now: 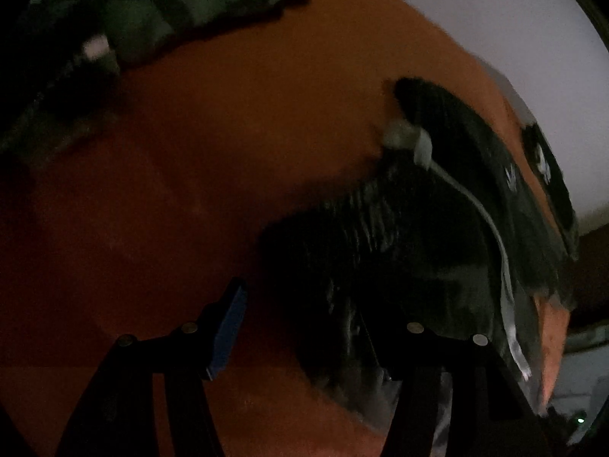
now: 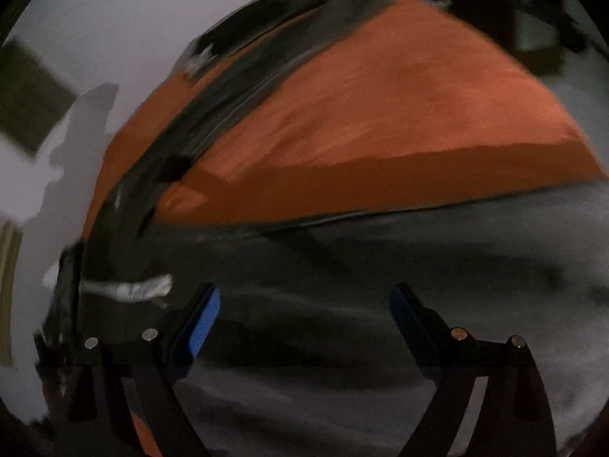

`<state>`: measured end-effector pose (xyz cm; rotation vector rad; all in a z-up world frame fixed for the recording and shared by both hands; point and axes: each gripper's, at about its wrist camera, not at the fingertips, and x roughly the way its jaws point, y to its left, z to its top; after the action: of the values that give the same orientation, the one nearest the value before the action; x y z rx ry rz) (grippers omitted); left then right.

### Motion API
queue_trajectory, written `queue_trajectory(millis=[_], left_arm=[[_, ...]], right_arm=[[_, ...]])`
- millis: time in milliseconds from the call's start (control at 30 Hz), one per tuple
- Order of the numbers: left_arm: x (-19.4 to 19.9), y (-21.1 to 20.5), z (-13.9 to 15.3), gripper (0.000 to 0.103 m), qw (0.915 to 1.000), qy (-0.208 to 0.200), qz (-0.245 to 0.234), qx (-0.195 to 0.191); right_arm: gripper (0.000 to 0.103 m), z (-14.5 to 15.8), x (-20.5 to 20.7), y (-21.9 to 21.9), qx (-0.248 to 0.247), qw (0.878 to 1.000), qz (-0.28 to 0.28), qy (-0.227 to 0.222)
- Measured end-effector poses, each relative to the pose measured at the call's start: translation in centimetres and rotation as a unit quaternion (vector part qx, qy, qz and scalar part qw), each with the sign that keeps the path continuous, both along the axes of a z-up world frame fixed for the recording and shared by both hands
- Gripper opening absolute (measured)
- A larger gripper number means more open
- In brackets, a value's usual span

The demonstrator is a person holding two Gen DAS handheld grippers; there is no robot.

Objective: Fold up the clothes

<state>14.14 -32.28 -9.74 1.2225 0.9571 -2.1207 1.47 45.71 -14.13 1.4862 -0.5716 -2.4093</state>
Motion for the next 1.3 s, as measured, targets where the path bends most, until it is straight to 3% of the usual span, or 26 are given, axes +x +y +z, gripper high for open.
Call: queue_trajectory(millis=[33,133,200,267,333,433,533,633,700,900,1033,1300], left_arm=[[-0.2,0.1,0.0,0.046,1.0,0.0,0.0,-0.007],[-0.5,0.5,-0.3,0.041,0.9996,-0.013,0.0,-0.026],[-0.4,0.9,-0.4,0.037,0.9993,-0.012,-0.002,-0.036],[-0.3,1.2,-0.3,0.035,0.9988,-0.016,-0.007,-0.046],[0.1,0.9,-0.4,0.034,0.9986,-0.013,-0.012,-0.05],[0.4,0.4,-0.7,0.035,0.9993,-0.01,-0.009,-0.036],[0.8,-0.1,-1.0,0.04,0.9997,-0.006,-0.007,-0.022],[1.0,-0.6,-0.6,0.042,0.9999,-0.005,-0.006,-0.01],[1.7,-0.2,0.6,0.043,0.9995,-0.006,0.003,-0.03],[3.5,1.2,5.4,0.042,0.9933,0.003,0.007,-0.115],[3.0,1.4,7.6,0.043,0.9873,0.008,-0.003,-0.159],[-0.9,1.8,7.6,0.043,0.9887,0.012,-0.027,-0.147]], right_arm=[[0.09,-0.2,-0.4,-1.5,0.001,1.0,0.023,-0.001],[0.09,-0.2,-1.8,-5.8,0.004,0.995,0.096,0.01],[0.09,0.5,-3.2,-8.9,0.022,0.985,0.167,0.027],[0.09,1.1,-4.4,-11.7,0.043,0.97,0.238,0.04],[0.09,1.3,-6.3,-15.1,0.075,0.943,0.322,0.04],[0.09,1.3,-9.3,-19.3,0.07,0.917,0.389,0.051],[0.087,0.3,-12.5,-23.0,0.051,0.911,0.407,0.041],[0.059,-1.4,-15.3,-26.8,0.07,0.909,0.41,0.027],[0.054,-2.4,-16.3,-28.3,0.078,0.91,0.407,0.02],[0.052,-4.0,-17.3,-30.3,0.055,0.91,0.41,0.01],[0.017,-3.4,-16.8,-29.4,0.024,0.915,0.402,-0.001],[0.011,0.2,-16.4,-27.7,-0.034,0.911,0.411,-0.01]])
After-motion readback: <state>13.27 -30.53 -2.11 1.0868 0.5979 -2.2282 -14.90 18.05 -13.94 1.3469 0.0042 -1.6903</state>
